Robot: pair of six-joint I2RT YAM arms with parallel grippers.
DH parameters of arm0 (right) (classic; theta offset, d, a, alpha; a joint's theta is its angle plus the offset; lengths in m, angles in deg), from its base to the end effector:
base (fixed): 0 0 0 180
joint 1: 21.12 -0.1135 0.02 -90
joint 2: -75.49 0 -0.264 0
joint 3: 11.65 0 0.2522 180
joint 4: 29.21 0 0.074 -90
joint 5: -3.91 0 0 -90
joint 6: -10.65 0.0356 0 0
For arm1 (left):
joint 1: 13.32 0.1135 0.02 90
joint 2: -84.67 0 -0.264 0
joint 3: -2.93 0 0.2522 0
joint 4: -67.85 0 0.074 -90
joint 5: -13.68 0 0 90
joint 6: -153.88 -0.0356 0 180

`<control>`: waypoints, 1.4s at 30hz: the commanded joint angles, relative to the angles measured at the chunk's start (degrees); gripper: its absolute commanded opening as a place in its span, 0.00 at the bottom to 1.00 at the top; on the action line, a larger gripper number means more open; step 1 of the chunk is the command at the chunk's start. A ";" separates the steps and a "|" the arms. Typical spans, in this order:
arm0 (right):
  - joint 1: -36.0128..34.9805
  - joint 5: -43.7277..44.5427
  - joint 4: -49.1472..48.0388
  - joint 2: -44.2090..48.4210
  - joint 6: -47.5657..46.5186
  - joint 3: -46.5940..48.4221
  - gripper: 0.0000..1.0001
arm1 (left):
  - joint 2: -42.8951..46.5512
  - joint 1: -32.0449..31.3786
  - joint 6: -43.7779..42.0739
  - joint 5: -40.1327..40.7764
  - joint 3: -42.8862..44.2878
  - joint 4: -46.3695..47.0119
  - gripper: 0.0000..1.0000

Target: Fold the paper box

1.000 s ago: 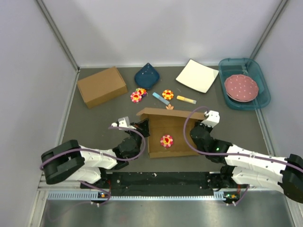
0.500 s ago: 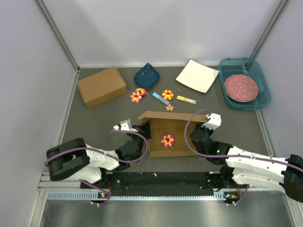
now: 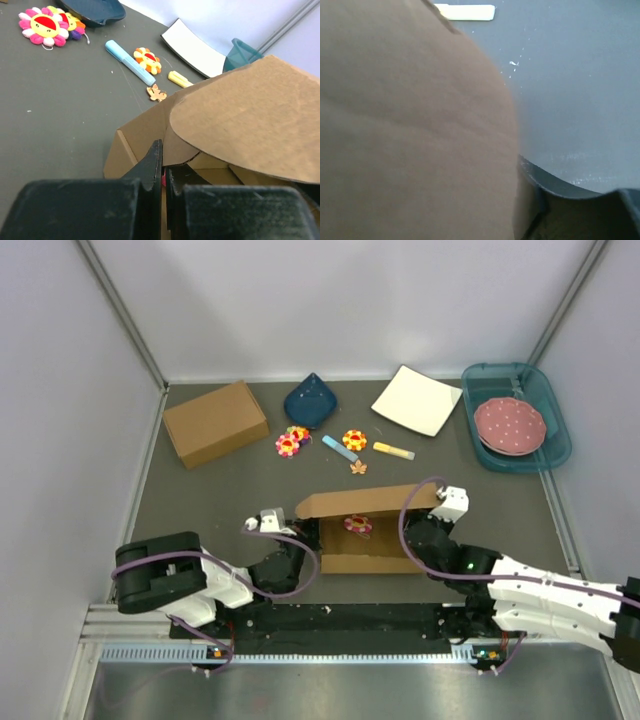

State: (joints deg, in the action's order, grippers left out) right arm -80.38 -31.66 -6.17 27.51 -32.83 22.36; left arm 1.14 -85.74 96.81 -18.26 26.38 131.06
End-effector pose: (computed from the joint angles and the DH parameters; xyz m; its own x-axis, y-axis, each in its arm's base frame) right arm 0.1085 0.1259 0.1917 -0.3336 0.2648 -0.9048 0.1077 0.9642 0.2425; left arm 0.0918 -0.1899 0.1623 -0.1212 -0.5697 -0.8129 0.2175 0.7838 -0.5817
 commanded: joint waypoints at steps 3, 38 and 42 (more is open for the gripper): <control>-0.68 -2.76 11.27 9.55 -4.24 3.91 0.58 | -2.08 -3.07 -5.50 -1.03 -1.43 -6.13 0.00; -0.68 -18.57 8.13 11.71 -26.84 29.50 0.74 | -6.56 -10.71 -11.55 10.93 2.26 -11.49 0.01; -0.68 -22.52 8.12 2.39 -23.33 26.87 0.74 | -4.11 -13.97 -15.70 12.25 2.26 -13.24 0.10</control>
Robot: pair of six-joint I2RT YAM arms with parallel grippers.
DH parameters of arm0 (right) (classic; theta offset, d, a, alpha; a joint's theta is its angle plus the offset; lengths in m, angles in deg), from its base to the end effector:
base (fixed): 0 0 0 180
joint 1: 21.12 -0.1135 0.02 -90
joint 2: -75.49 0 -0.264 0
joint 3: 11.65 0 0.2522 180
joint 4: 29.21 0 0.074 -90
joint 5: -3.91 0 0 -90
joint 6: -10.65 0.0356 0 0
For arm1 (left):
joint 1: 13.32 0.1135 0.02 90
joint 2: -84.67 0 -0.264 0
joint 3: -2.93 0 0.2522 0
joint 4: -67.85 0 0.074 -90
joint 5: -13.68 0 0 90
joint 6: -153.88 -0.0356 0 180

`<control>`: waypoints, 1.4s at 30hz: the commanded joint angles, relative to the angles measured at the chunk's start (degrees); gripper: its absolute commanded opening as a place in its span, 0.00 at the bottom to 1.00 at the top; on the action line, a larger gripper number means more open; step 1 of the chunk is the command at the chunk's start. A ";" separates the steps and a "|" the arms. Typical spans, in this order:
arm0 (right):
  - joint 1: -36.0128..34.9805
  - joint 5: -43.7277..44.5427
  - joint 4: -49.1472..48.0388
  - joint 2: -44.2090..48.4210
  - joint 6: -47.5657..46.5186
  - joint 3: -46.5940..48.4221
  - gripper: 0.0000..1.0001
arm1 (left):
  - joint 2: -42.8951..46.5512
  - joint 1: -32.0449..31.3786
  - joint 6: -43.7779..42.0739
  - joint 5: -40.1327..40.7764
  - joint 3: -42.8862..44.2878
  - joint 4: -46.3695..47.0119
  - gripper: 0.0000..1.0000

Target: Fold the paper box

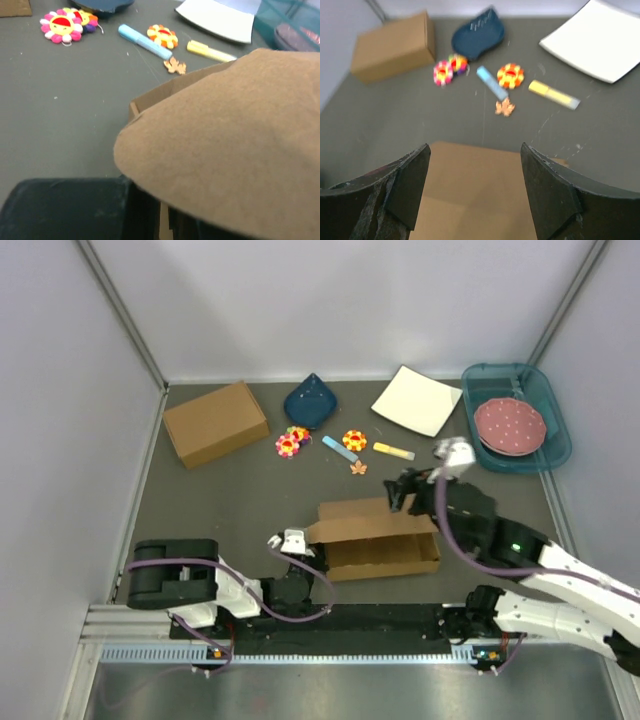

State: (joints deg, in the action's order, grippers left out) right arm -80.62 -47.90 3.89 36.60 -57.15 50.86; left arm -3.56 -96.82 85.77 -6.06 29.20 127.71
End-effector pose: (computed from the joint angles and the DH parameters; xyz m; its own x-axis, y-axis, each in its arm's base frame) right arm 0.0932 0.1148 0.3635 -0.2163 0.2179 -0.9517 -0.3089 0.9095 0.2784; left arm 0.0578 -0.2112 0.1516 -0.0893 -0.3289 -0.9401 0.2110 0.9162 -0.3406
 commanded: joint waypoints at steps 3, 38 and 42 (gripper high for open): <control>-0.44 -7.43 -3.68 -8.57 4.95 -6.99 0.73 | 5.24 -5.79 -3.35 1.28 -0.65 -17.96 0.19; -0.44 -6.38 -8.70 -7.77 9.80 -25.11 0.73 | 47.26 -39.63 27.59 14.37 21.24 -99.38 0.29; -0.44 -7.17 -8.61 -7.69 9.45 -25.81 0.72 | 49.99 -35.78 49.21 20.63 20.97 -114.43 0.35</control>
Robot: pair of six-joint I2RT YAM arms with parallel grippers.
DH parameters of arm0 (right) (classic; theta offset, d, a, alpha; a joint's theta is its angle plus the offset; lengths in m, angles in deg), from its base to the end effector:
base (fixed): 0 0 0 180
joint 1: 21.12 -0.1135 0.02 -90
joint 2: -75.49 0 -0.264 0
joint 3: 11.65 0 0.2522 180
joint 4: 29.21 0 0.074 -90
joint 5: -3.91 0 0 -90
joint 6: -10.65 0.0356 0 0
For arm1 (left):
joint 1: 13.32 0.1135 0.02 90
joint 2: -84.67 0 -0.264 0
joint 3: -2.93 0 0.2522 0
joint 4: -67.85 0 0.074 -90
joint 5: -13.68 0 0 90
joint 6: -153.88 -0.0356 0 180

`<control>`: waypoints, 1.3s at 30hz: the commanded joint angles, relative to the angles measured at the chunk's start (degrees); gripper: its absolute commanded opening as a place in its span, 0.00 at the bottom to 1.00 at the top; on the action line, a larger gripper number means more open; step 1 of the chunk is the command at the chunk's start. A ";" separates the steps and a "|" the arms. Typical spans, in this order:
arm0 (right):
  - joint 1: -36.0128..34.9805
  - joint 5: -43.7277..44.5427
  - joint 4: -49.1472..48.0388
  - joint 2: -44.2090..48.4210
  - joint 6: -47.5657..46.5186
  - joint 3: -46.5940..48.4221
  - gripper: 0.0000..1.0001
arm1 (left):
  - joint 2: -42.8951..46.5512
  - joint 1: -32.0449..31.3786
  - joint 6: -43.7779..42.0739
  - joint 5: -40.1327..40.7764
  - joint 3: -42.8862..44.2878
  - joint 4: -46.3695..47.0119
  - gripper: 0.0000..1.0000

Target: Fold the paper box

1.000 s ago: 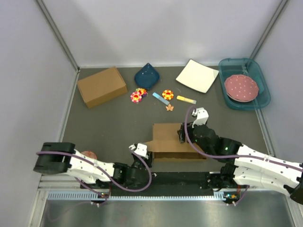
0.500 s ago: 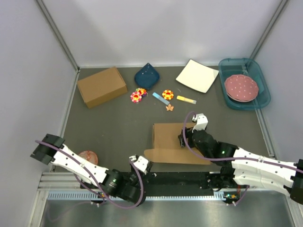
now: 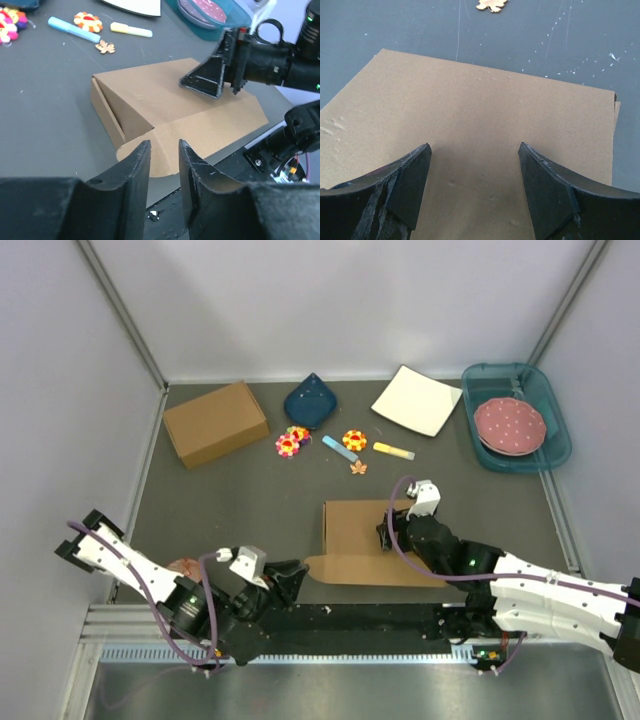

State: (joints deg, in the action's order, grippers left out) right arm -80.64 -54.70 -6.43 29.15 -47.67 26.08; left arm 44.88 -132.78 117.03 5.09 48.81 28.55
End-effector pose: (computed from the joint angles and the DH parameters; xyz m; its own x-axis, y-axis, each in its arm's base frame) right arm 0.1054 0.1425 0.2124 -0.4927 0.0466 -0.8689 -0.2954 0.9303 0.2174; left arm -0.0354 -0.1342 0.2658 -0.2681 -0.2316 -0.9351 0.5376 0.7695 -0.3447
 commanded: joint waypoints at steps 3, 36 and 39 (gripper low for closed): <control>-0.41 -1.42 1.71 -0.32 -0.39 -2.25 0.69 | 3.39 9.49 29.93 4.12 1.55 -25.45 0.35; -0.50 -3.18 4.17 -1.99 1.37 -0.68 0.71 | -17.25 44.84 -7.90 -56.70 -6.80 32.83 0.68; -0.41 -3.19 4.25 -2.43 1.63 -0.50 0.71 | -17.60 45.10 -4.99 -59.16 -8.47 34.06 0.67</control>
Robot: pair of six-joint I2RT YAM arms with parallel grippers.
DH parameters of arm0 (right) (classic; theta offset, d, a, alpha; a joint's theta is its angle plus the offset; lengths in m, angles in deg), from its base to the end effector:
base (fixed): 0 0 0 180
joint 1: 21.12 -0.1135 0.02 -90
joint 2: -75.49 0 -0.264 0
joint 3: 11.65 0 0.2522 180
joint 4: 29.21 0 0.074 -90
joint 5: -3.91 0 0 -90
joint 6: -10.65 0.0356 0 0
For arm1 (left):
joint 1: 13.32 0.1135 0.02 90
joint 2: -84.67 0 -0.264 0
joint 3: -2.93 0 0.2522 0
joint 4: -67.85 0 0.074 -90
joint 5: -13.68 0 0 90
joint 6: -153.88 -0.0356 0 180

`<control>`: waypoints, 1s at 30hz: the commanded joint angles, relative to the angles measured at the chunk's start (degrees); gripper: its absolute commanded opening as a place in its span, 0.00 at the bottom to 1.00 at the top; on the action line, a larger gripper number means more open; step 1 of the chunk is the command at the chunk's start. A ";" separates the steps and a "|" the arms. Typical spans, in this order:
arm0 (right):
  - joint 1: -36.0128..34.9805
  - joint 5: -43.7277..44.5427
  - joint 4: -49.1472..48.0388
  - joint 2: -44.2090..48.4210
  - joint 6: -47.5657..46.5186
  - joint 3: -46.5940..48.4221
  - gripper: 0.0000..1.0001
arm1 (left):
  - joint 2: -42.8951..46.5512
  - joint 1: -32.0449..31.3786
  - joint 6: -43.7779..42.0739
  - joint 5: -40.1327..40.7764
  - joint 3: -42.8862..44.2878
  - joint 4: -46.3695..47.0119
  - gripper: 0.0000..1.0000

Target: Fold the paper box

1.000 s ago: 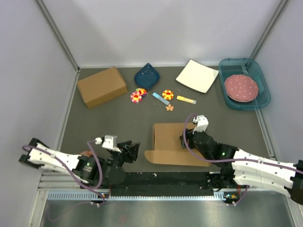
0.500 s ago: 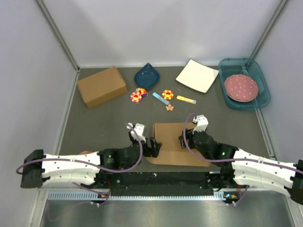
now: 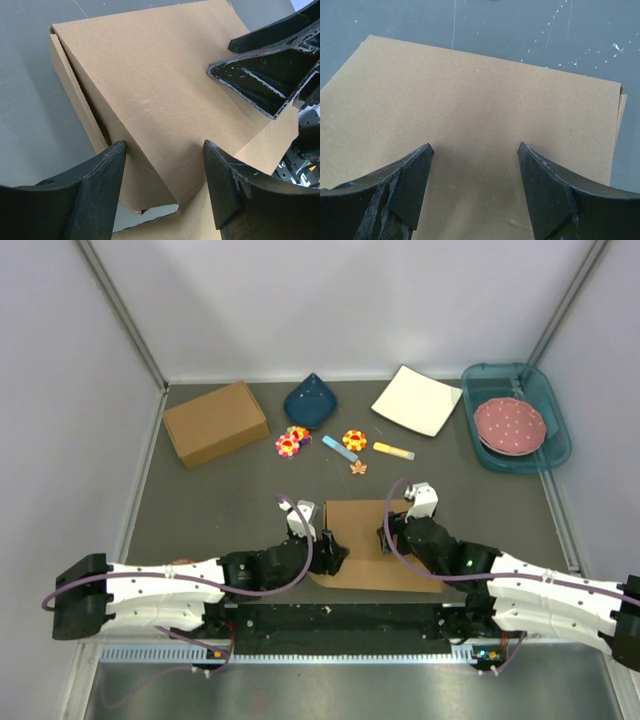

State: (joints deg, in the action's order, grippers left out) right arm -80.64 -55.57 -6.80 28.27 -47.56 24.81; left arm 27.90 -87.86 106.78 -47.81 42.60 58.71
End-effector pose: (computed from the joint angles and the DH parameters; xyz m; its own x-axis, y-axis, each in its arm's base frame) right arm 0.1049 0.1426 0.2029 -0.5134 0.0224 -0.8579 -0.3016 0.9312 0.2048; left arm 0.0726 -0.1987 0.2136 -0.5852 -0.1282 -0.8007 0.4566 0.7639 -0.4560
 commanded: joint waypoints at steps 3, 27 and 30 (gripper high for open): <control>-0.41 -2.31 4.28 -1.64 1.61 0.68 0.71 | -1.06 0.19 7.37 -7.33 -2.71 2.94 0.67; -0.50 3.73 13.47 2.73 3.19 5.94 0.79 | -4.84 0.27 7.73 -7.26 -1.92 -1.97 0.53; -0.33 10.42 21.12 5.90 5.38 8.14 0.88 | -5.28 0.28 7.73 -3.57 -1.39 -4.00 0.59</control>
State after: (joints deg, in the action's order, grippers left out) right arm -80.64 -53.84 3.58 29.82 -45.53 27.87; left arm 24.14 -87.53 114.56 -55.43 40.85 58.91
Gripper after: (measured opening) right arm 0.804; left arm 0.554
